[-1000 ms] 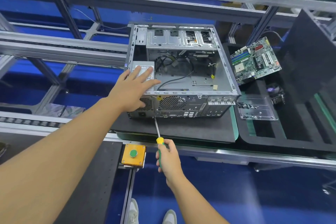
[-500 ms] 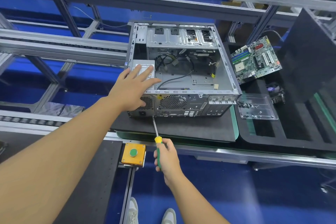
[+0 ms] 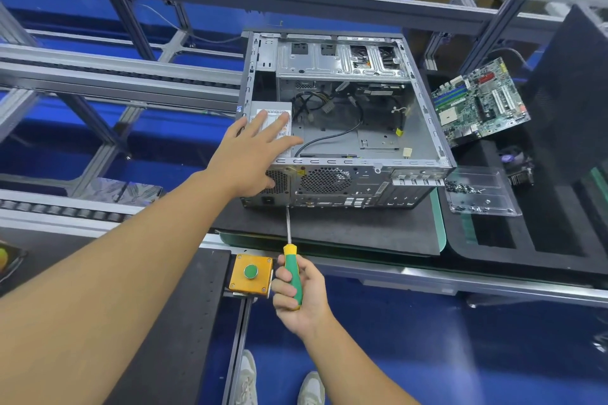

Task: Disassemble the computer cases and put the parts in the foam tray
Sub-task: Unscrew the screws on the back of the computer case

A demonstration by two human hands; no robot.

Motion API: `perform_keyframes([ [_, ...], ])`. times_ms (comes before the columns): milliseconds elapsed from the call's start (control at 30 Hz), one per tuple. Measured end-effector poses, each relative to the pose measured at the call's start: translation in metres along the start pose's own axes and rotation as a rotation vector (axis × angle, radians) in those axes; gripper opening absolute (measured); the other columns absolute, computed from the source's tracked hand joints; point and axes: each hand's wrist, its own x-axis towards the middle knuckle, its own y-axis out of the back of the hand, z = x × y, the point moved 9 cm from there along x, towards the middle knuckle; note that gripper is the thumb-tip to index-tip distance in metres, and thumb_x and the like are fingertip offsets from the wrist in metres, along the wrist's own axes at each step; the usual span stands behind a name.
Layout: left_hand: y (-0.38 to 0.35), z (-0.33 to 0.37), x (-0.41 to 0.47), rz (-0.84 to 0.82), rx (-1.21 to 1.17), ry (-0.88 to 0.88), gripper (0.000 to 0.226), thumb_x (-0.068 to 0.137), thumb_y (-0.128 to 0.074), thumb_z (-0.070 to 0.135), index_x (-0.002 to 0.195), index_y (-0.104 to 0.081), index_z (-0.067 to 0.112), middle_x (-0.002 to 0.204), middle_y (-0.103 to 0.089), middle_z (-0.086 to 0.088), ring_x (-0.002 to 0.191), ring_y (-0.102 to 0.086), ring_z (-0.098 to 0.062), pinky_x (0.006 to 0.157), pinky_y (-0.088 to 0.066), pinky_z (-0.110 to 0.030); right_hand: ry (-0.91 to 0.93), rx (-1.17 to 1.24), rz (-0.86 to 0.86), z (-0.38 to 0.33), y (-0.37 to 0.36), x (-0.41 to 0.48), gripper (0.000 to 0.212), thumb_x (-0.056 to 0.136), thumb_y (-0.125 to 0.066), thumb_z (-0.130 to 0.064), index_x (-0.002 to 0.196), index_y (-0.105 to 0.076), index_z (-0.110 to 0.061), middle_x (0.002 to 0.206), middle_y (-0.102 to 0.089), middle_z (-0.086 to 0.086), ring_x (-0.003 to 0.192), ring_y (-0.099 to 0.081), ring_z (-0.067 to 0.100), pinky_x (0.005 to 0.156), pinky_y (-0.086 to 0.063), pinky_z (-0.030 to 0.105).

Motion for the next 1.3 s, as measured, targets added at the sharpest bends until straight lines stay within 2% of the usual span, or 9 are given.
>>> perform_keyframes([
  [200, -0.001, -0.001, 0.001, 0.014, 0.009, 0.000, 0.098, 0.080, -0.078, 0.041, 0.151, -0.012, 0.050, 0.167, 0.007, 0.007, 0.154, 0.003, -0.026, 0.122, -0.002, -0.048, -0.060, 0.072, -0.069, 0.000, 0.001, 0.000, 0.025, 0.098, -0.054, -0.026, 0.089, -0.062, -0.004, 0.065, -0.047, 0.003, 0.038, -0.042, 0.010, 0.032, -0.030, 0.018],
  [333, 0.000, 0.000, 0.000, 0.014, -0.005, 0.005, 0.097, 0.080, -0.079, 0.038, 0.151, -0.013, 0.050, 0.167, 0.008, 0.007, 0.154, 0.003, -0.026, 0.122, -0.002, -0.047, -0.034, 0.044, -0.020, -0.003, 0.001, 0.005, 0.026, 0.096, -0.051, -0.026, 0.085, -0.062, -0.005, 0.058, -0.044, 0.001, 0.040, -0.044, 0.012, 0.038, -0.044, 0.024],
  [533, 0.000, 0.000, -0.001, 0.020, -0.011, 0.006, 0.096, 0.081, -0.078, 0.036, 0.151, -0.014, 0.049, 0.167, 0.009, 0.007, 0.154, 0.003, -0.026, 0.122, -0.002, -0.048, 0.032, -0.043, -0.064, -0.007, -0.011, 0.008, 0.033, 0.097, -0.049, -0.033, 0.083, -0.062, -0.007, 0.055, -0.041, -0.001, 0.038, -0.036, 0.010, 0.034, -0.029, 0.021],
  [667, 0.001, 0.000, -0.004, 0.038, -0.013, 0.001, 0.105, 0.082, -0.077, 0.040, 0.156, -0.003, 0.040, 0.167, 0.008, 0.006, 0.154, 0.003, -0.026, 0.123, -0.001, -0.046, 0.102, -0.196, 0.002, -0.017, -0.002, 0.007, 0.027, 0.092, -0.050, -0.029, 0.086, -0.063, -0.006, 0.059, -0.042, 0.002, 0.045, -0.039, 0.014, 0.040, -0.031, 0.025],
  [800, 0.002, -0.003, -0.007, 0.040, -0.018, 0.010, 0.110, 0.083, -0.076, 0.043, 0.159, 0.000, 0.024, 0.167, 0.006, 0.005, 0.154, 0.003, -0.024, 0.124, -0.002, -0.045, 0.224, -0.377, 0.140, -0.026, 0.010, 0.001, 0.027, 0.101, -0.047, -0.027, 0.100, -0.063, -0.005, 0.065, -0.050, 0.005, 0.053, -0.048, 0.016, 0.047, -0.041, 0.026],
  [1000, 0.001, -0.002, -0.008, 0.054, -0.016, 0.007, 0.109, 0.083, -0.075, 0.044, 0.159, -0.001, 0.021, 0.167, 0.005, 0.005, 0.154, 0.003, -0.024, 0.124, -0.001, -0.044, 0.380, -0.585, 0.309, -0.030, 0.006, -0.007, 0.024, 0.102, -0.053, -0.026, 0.102, -0.068, -0.007, 0.068, -0.056, 0.003, 0.051, -0.049, 0.013, 0.043, -0.041, 0.026],
  [1100, 0.001, -0.001, -0.008, 0.058, -0.010, 0.011, 0.109, 0.083, -0.075, 0.043, 0.159, -0.001, 0.021, 0.167, 0.005, 0.004, 0.154, 0.003, -0.024, 0.124, -0.001, -0.043, 0.355, -0.577, 0.308, -0.029, 0.000, -0.007, 0.026, 0.103, -0.053, -0.028, 0.102, -0.066, -0.005, 0.067, -0.055, 0.003, 0.048, -0.044, 0.012, 0.039, -0.035, 0.024],
  [1200, 0.001, 0.000, -0.008, 0.060, -0.001, 0.013, 0.108, 0.084, -0.075, 0.043, 0.159, -0.001, 0.021, 0.167, 0.005, 0.004, 0.154, 0.002, -0.025, 0.124, -0.001, -0.043, 0.219, -0.525, 0.254, -0.026, -0.001, -0.006, 0.038, 0.103, -0.045, -0.031, 0.107, -0.067, 0.000, 0.069, -0.056, 0.005, 0.049, -0.044, 0.013, 0.038, -0.034, 0.023],
  [1300, 0.001, 0.000, -0.008, 0.060, 0.015, 0.013, 0.108, 0.084, -0.073, 0.045, 0.159, 0.000, 0.022, 0.167, 0.005, 0.004, 0.154, 0.002, -0.025, 0.124, -0.001, -0.043, 0.151, -0.527, 0.199, -0.027, -0.003, -0.007, 0.047, 0.103, -0.037, -0.031, 0.100, -0.069, 0.003, 0.071, -0.057, 0.007, 0.052, -0.043, 0.013, 0.040, -0.033, 0.023],
])
